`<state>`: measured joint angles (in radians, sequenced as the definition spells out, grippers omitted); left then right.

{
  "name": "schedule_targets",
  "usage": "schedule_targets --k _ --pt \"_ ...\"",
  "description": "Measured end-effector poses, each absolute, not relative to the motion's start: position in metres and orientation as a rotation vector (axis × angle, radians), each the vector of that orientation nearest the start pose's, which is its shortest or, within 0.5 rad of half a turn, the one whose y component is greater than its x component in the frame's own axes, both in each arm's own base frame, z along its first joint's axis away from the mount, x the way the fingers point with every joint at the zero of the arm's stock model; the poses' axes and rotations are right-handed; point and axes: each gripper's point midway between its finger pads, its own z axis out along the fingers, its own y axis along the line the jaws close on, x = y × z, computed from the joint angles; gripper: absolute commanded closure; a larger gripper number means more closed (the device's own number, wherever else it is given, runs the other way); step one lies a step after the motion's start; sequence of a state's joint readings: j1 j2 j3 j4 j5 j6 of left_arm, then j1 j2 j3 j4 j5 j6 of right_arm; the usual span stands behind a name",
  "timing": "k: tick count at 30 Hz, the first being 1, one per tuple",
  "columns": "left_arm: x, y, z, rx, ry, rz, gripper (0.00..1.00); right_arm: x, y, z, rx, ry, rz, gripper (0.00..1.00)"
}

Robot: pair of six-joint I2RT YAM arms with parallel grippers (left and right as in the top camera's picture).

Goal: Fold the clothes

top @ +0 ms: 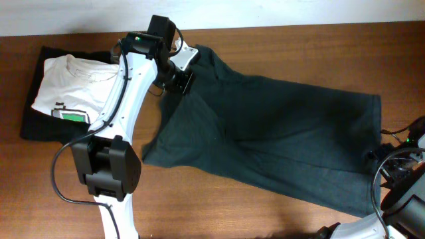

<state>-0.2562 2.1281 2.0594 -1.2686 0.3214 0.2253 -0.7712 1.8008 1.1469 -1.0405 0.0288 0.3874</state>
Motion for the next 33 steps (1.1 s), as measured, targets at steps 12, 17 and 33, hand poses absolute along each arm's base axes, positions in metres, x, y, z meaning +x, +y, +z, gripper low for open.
schedule_targets --k 12,17,33 --pt "0.433 -0.170 0.150 0.739 2.785 -0.472 0.99 0.186 -0.204 0.001 1.895 2.699 -0.121 0.52" --pt "0.433 -0.170 0.150 0.739 2.785 -0.472 0.99 0.187 -0.205 0.000 1.899 2.695 -0.121 0.35" --pt "0.433 -0.170 0.150 0.739 2.785 -0.472 0.99 0.195 -0.214 0.000 1.879 2.646 -0.131 0.27"
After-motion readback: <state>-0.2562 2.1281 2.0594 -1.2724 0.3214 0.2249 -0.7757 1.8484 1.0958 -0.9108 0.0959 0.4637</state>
